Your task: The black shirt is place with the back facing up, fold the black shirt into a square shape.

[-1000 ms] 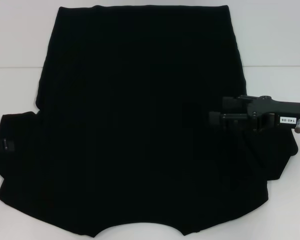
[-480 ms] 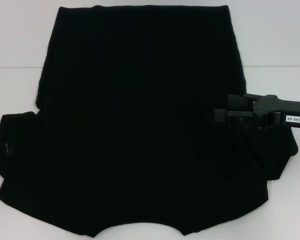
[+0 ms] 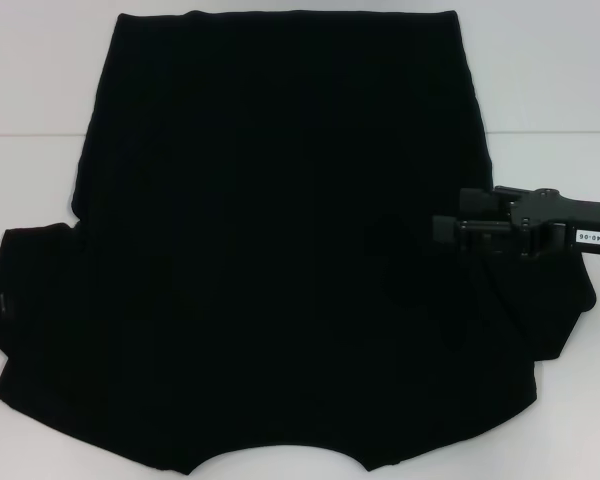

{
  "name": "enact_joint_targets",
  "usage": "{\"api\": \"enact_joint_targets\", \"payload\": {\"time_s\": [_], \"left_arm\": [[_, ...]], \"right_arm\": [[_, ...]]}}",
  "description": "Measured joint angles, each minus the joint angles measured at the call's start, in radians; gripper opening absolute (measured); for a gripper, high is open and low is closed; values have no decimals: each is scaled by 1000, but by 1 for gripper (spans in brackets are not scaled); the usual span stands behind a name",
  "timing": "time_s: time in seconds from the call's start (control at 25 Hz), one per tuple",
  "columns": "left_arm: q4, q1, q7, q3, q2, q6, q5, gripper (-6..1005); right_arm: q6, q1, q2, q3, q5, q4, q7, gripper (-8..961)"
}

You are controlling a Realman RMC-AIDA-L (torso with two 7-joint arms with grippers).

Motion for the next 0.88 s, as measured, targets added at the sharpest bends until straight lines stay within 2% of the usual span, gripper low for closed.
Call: {"api": "enact_joint_targets", "payload": {"time_s": [0.2, 0.72, 0.88], "left_arm": [[-10, -6, 5, 4, -6, -4, 1, 873], [-45, -38, 13, 30, -4, -30, -5, 872], [-53, -35, 14, 31, -5, -49, -5, 793]], "right_arm": [[0, 0, -2, 0, 0, 0, 2, 916], [-6, 0, -3, 1, 0, -2, 13, 916], [-8, 0, -4, 2, 1, -2, 13, 915]]}}
